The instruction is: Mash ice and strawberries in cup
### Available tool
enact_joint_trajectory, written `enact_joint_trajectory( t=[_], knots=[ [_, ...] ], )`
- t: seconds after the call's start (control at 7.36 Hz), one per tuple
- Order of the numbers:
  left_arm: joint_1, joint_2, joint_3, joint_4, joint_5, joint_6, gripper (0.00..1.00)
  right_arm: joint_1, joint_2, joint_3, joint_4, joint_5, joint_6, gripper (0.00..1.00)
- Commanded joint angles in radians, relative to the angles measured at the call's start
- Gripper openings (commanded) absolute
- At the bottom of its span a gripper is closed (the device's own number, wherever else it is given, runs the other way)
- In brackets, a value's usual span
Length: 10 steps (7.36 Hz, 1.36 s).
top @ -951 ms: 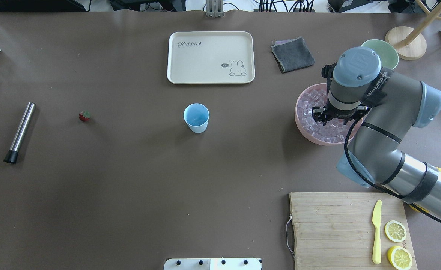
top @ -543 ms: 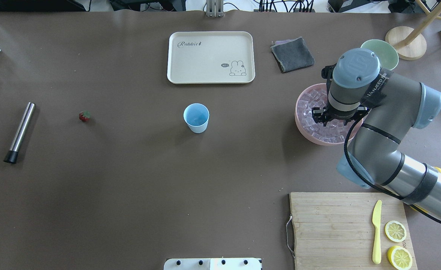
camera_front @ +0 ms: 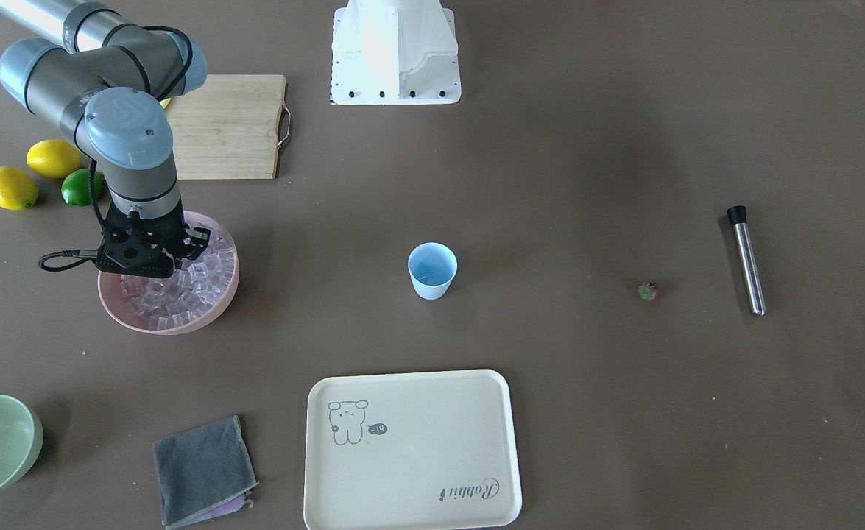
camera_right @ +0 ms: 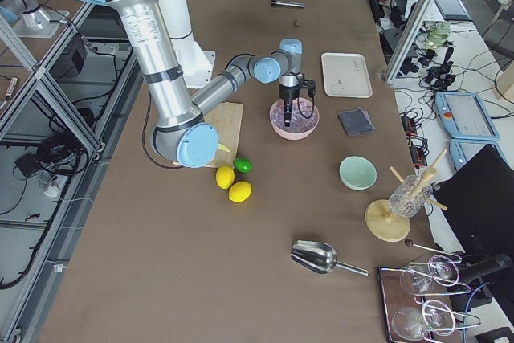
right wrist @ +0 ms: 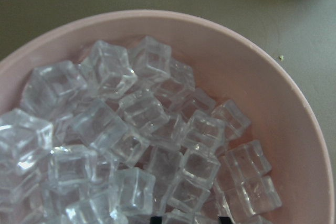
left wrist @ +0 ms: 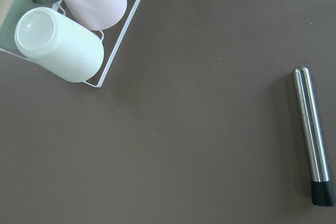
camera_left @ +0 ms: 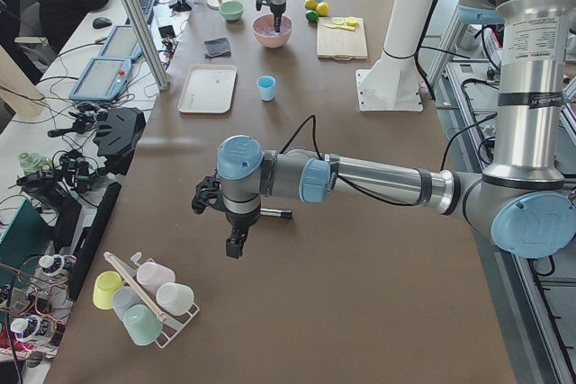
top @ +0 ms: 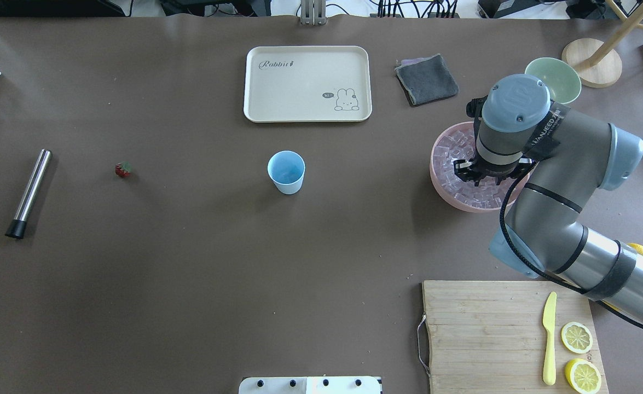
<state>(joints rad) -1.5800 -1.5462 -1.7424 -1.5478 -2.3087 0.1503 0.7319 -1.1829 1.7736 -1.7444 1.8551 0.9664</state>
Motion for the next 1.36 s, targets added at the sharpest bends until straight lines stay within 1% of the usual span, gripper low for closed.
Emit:
enact_joint_trajectory(
  t=[0.0,0.14,0.27,0.41,0.54,0.81,1.09,1.22],
  knots=[
    [0.000,0.000,0.000,0.000,0.000,0.000,0.98,0.006,0.003,0.006,-0.009,0.004,0.000,0.30],
    [0.000,0.000,0.003,0.000,0.000,0.000,0.98,0.006,0.009,0.009,-0.021,0.006,-0.003,0.33],
    [0.000,-0.003,0.004,0.000,0.000,0.000,0.98,0.006,0.009,0.015,-0.024,0.007,-0.006,0.31],
    [0.000,-0.002,0.001,0.002,0.000,0.000,0.99,0.004,0.011,0.018,-0.026,0.007,-0.006,0.39],
    [0.000,-0.002,0.001,0.000,0.000,0.000,0.98,0.003,0.012,0.020,-0.029,0.009,-0.008,0.51],
    [0.000,-0.003,0.004,0.002,0.000,0.000,0.98,-0.003,0.011,0.024,-0.029,0.004,-0.006,0.53],
    [0.000,-0.003,0.006,0.000,0.000,0.000,0.99,-0.023,0.009,0.024,-0.029,-0.002,-0.003,0.51],
    [0.000,-0.005,0.004,0.000,0.000,0.000,0.98,-0.026,0.005,0.023,-0.029,-0.002,0.000,0.42]
  ],
)
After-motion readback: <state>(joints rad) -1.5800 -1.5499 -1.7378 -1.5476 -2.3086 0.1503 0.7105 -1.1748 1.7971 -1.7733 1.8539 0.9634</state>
